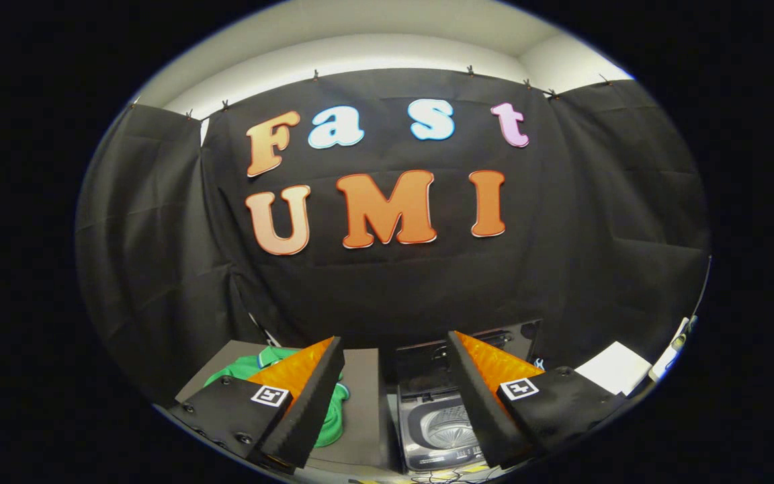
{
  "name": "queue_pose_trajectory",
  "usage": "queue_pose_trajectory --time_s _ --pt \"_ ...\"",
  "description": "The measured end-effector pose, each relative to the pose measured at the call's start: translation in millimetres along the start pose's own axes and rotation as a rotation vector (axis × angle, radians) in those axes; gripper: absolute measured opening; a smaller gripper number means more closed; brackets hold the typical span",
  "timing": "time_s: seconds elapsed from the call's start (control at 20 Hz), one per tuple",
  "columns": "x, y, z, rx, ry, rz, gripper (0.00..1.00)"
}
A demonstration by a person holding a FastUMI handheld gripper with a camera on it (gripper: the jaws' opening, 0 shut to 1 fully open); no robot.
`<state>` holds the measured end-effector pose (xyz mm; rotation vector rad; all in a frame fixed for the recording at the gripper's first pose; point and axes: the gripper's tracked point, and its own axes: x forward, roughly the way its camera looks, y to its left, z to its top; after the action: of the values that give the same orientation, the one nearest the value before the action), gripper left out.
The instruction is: Put the clothes into the washing machine and then close the washing machine lid.
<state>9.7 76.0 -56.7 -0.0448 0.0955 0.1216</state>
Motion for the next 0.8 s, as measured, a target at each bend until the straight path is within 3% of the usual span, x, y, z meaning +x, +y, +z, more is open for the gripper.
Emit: queue_pose_trajectory --time_s 0.4,0.8 --pt "29.3 107.0 -62.3 -0.038 0.131 0.171 0.99" --pt "54.4 171.5 -104.7 -0.090 0.233 0.234 0.99"
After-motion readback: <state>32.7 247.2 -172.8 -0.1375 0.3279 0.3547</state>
